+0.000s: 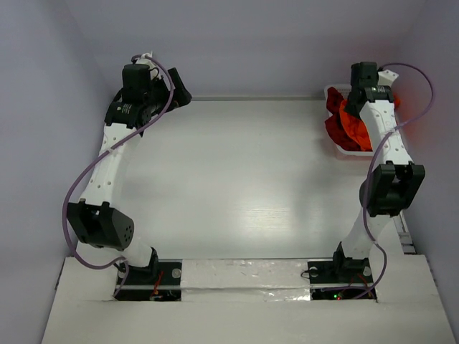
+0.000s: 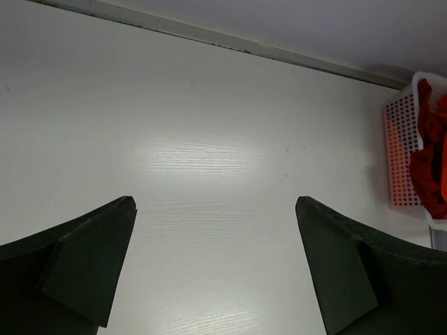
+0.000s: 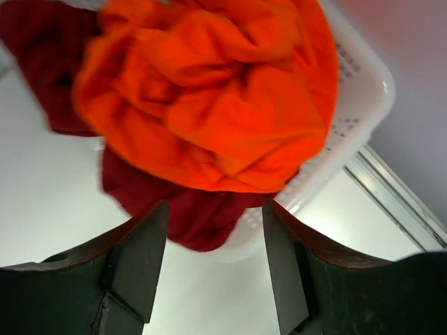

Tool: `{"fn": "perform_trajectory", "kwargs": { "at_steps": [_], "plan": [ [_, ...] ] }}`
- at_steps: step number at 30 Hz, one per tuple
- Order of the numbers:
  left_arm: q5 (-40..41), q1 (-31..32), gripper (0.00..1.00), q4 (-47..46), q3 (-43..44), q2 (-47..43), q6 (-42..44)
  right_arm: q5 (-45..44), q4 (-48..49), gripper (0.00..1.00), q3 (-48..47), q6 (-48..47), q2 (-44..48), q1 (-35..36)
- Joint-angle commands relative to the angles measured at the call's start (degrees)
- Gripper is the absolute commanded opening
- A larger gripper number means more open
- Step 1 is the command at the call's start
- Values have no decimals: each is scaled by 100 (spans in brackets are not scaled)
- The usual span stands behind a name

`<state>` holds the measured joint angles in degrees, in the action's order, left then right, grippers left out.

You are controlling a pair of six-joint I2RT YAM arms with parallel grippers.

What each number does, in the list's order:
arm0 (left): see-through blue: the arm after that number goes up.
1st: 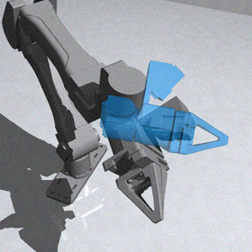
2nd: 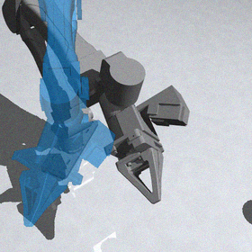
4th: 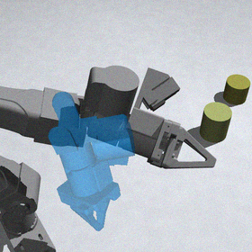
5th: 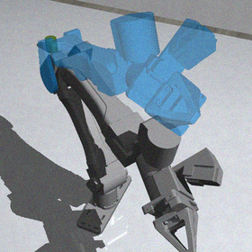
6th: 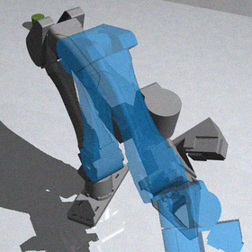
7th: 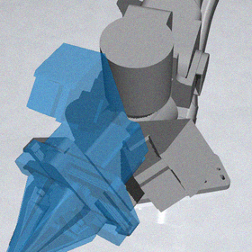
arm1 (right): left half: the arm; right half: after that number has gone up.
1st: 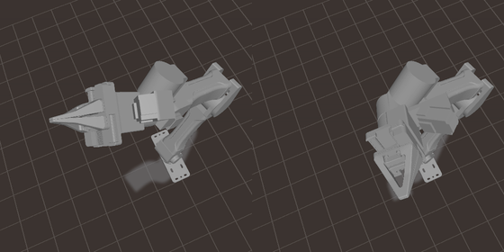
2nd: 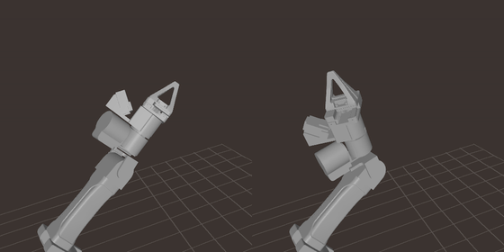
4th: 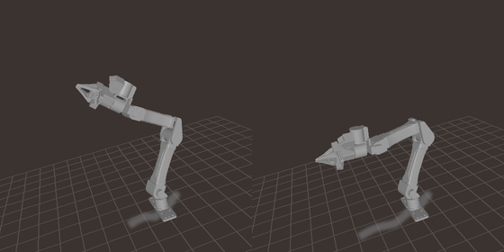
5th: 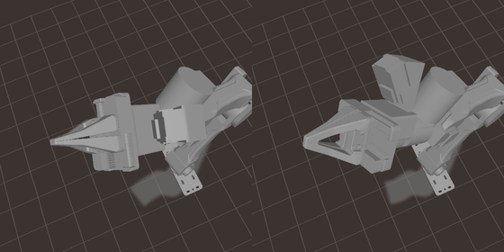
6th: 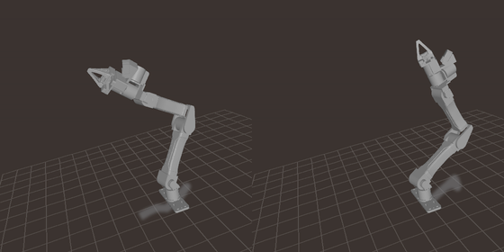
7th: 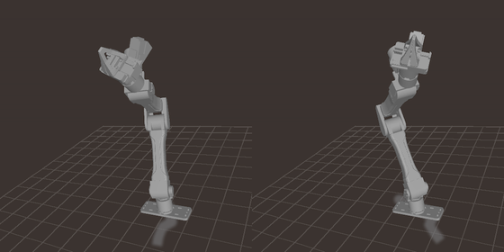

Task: Fold and stack the t-shirts
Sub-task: Grab crumpled tshirt from bin with the right arm

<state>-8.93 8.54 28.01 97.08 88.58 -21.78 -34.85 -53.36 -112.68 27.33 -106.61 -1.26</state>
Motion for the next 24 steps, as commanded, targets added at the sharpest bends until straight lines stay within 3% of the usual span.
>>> {"fn": "perform_trajectory", "kwargs": {
  "at_steps": [1,7,11,24],
  "plan": [
    [-197,17,99,47,224,-271,-63,-188,-61,61,596,220,298,-120],
    [-135,69,99,222,259,-130,-98,188,344,66,968,45,404,-542],
    [-223,122,99,170,137,-165,-107,470,248,61,512,-360,-52,-594],
    [-346,228,99,56,101,-25,-142,1094,274,61,124,-439,-457,-648]
  ]
}}
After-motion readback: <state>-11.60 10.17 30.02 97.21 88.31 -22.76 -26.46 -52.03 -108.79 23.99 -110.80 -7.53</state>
